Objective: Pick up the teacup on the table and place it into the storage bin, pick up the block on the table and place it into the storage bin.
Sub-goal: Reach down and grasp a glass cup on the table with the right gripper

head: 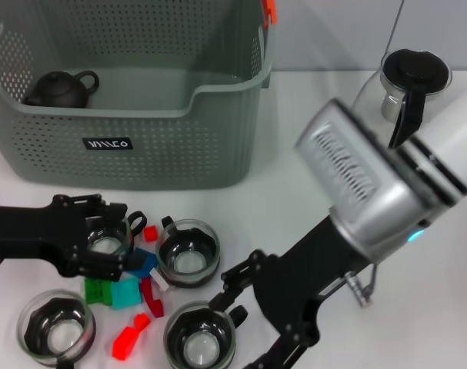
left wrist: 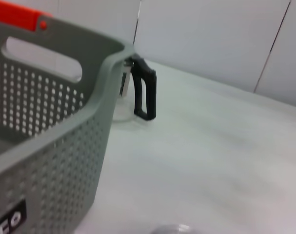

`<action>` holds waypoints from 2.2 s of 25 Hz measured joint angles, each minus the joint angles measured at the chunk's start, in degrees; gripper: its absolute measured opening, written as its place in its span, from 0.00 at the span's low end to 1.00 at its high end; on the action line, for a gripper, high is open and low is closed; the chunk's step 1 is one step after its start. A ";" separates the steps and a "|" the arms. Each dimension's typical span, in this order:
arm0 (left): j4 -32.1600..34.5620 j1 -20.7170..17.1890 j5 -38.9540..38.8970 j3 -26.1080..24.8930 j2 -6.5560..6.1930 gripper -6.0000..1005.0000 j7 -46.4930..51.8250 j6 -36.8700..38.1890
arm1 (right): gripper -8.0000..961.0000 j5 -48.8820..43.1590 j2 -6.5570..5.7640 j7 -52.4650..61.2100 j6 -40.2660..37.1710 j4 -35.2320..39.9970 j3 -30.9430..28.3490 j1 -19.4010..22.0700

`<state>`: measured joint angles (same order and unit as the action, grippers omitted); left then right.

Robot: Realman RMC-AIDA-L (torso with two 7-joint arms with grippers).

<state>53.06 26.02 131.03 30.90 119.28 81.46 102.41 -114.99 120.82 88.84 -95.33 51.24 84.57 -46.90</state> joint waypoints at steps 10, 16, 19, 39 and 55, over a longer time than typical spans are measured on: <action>-0.03 -0.45 1.25 0.00 0.08 0.94 0.01 0.28 | 0.88 1.99 0.47 5.45 9.26 0.04 14.96 -2.92; -0.18 -0.45 1.30 0.30 0.15 0.94 -0.16 0.42 | 0.87 3.24 0.64 7.78 12.47 0.64 20.55 -3.77; -0.22 -0.45 1.32 0.28 0.16 0.94 -0.27 0.42 | 0.87 3.27 0.67 9.05 15.06 0.99 23.28 -4.11; -0.38 -0.45 1.31 0.05 0.25 0.94 -0.34 0.42 | 0.84 1.50 0.88 13.25 24.53 3.07 34.65 -4.61; -0.41 -0.45 0.98 0.04 0.34 0.94 -0.38 -0.03 | 0.81 0.87 0.91 14.06 26.42 2.01 35.63 -4.45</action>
<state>52.65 25.57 132.00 30.94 119.62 81.08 102.38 -114.12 121.72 102.90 -68.91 53.25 120.20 -51.34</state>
